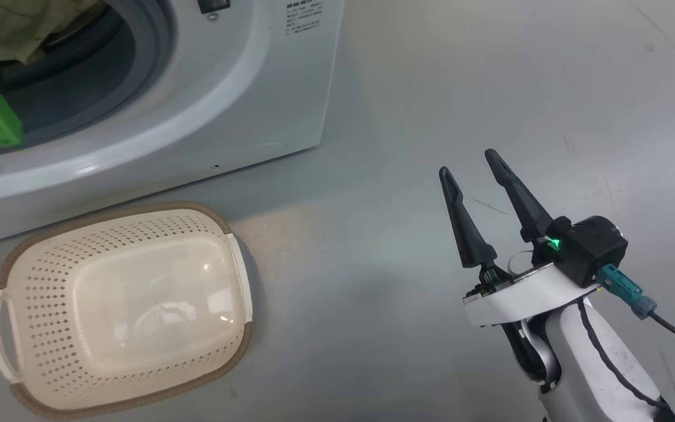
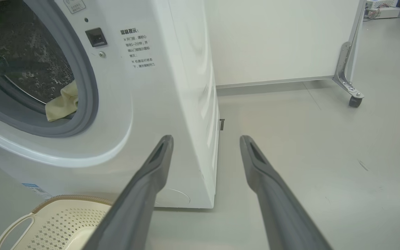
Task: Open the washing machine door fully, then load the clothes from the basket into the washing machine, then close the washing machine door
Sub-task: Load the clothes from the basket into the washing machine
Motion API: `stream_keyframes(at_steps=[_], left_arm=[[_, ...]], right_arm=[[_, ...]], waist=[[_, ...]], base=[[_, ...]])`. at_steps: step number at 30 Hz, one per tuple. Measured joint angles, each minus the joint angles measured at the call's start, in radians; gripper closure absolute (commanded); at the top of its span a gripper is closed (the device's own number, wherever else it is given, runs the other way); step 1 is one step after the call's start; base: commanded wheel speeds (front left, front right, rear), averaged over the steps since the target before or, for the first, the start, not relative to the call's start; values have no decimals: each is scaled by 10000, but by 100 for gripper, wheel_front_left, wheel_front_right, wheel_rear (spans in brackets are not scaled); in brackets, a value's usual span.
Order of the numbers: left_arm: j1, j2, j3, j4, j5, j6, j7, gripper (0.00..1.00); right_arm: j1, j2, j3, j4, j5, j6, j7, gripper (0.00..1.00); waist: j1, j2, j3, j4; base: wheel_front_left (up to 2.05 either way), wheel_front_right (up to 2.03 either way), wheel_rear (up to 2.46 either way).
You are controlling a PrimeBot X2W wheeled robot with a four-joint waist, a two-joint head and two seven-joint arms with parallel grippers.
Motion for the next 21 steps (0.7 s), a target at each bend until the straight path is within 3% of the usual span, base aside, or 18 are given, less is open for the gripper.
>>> stream_keyframes(at_steps=[5,21], left_arm=[[-721,545,437,245,-92,142,681,0],[-1940,1244,708,1085,-127,336,2228,0]], right_arm=[[-273,36,-54,-67,178,0,0,0],[-982,173,-81,-157,384,0,0,0]], waist=[[0,0,523,-374],[1,0,1894,-1283]], base=[[0,0,0],[0,0,0]])
